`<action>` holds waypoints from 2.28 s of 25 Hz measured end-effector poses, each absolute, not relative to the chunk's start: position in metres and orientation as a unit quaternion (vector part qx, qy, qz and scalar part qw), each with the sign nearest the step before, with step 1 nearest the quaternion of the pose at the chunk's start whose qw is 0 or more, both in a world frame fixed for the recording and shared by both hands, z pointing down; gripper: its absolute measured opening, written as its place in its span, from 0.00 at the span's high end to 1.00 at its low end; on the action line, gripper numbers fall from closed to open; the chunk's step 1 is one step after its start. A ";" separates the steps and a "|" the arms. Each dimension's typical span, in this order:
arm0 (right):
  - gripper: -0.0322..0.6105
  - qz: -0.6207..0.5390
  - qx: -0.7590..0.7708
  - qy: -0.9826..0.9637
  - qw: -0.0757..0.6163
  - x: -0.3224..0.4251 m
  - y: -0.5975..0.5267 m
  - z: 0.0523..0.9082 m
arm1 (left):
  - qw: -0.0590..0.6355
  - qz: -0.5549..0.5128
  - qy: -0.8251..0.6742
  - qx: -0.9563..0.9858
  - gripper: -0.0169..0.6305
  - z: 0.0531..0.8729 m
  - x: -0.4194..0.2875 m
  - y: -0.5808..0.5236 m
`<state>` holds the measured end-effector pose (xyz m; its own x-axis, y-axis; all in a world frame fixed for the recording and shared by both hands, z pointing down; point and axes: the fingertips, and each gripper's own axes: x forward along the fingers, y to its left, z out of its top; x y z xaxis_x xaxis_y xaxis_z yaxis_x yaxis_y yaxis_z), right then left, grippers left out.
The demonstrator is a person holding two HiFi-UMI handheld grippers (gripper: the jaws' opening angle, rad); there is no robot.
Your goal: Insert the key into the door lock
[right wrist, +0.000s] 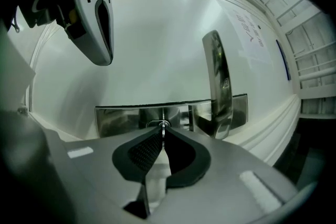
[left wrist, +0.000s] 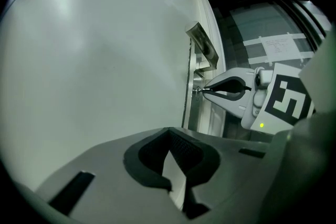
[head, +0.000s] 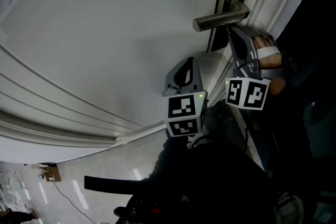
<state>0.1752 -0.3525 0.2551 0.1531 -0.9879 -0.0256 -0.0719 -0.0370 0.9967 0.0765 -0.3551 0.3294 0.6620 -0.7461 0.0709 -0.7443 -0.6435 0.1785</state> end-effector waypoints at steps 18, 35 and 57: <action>0.92 -0.374 0.633 -0.539 0.411 0.185 -0.324 0.256 | 0.100 -0.008 -0.410 0.907 0.97 0.325 0.076 -0.352; 0.95 0.031 0.762 -0.647 -0.003 0.212 -0.290 0.326 | 0.102 0.029 -0.399 0.911 0.97 0.352 0.092 -0.341; 0.95 0.046 0.743 -0.668 0.016 0.208 -0.282 0.338 | 0.108 0.059 -0.391 0.912 0.97 0.378 0.105 -0.329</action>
